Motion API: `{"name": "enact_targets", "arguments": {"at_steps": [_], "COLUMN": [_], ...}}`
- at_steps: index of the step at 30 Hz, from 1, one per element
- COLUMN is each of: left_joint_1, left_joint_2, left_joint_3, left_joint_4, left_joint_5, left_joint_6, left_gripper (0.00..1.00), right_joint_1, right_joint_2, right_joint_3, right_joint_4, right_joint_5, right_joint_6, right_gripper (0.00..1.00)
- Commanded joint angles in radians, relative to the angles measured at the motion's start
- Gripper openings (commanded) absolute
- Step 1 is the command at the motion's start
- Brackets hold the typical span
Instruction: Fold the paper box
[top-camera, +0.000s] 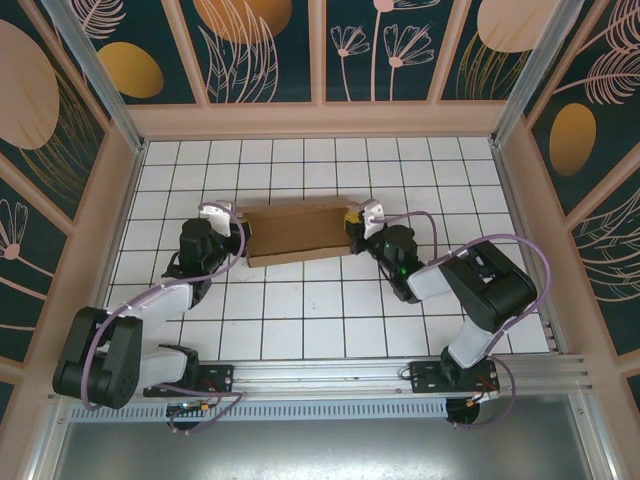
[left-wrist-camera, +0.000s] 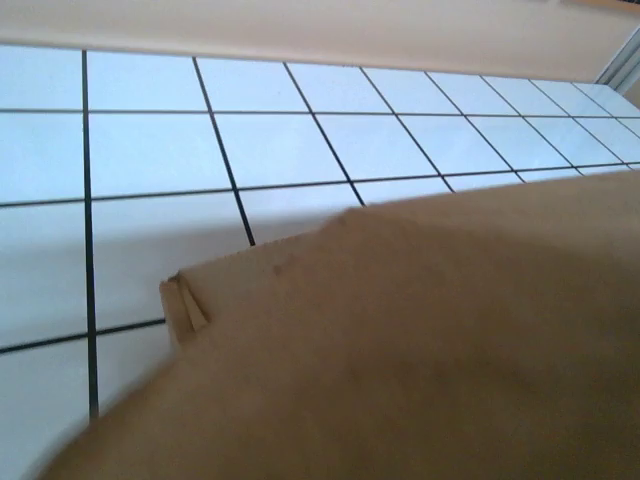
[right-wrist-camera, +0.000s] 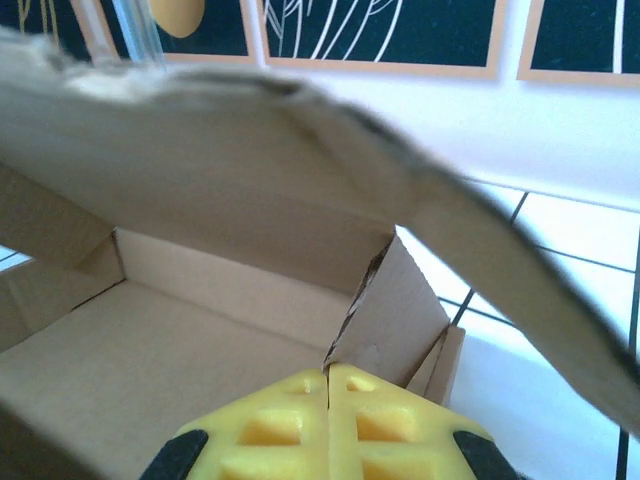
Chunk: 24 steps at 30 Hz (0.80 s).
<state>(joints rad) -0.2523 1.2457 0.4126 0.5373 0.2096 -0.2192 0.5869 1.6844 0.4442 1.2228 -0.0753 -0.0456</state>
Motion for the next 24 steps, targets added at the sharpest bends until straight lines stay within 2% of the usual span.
{"name": "enact_targets", "arguments": {"at_steps": [1, 10, 17, 22, 24], "left_joint_1": [-0.021, -0.035, -0.037, -0.039, -0.043], "left_joint_2": [-0.035, -0.075, -0.071, -0.054, -0.046], "left_joint_3": [-0.048, -0.105, -0.098, -0.082, -0.071], "left_joint_4": [-0.039, -0.052, -0.106, -0.112, -0.119], "left_joint_5": [-0.005, -0.072, -0.132, -0.118, -0.107], "left_joint_6": [-0.063, -0.116, -0.125, -0.115, -0.107], "left_gripper": [0.00, 0.00, 0.00, 0.00, 0.00], "right_joint_1": [0.027, 0.030, 0.031, 0.031, 0.038], "right_joint_2": [-0.016, -0.005, -0.105, -0.213, -0.300], "right_joint_3": [-0.056, -0.133, -0.199, -0.326, -0.386], "right_joint_4": [0.070, 0.157, 0.162, 0.266, 0.303], "right_joint_5": [-0.019, -0.015, -0.004, 0.085, 0.084], "right_joint_6": [-0.002, 0.025, 0.050, 0.153, 0.191], "right_gripper": [0.00, 0.00, 0.22, 0.37, 0.37]}}
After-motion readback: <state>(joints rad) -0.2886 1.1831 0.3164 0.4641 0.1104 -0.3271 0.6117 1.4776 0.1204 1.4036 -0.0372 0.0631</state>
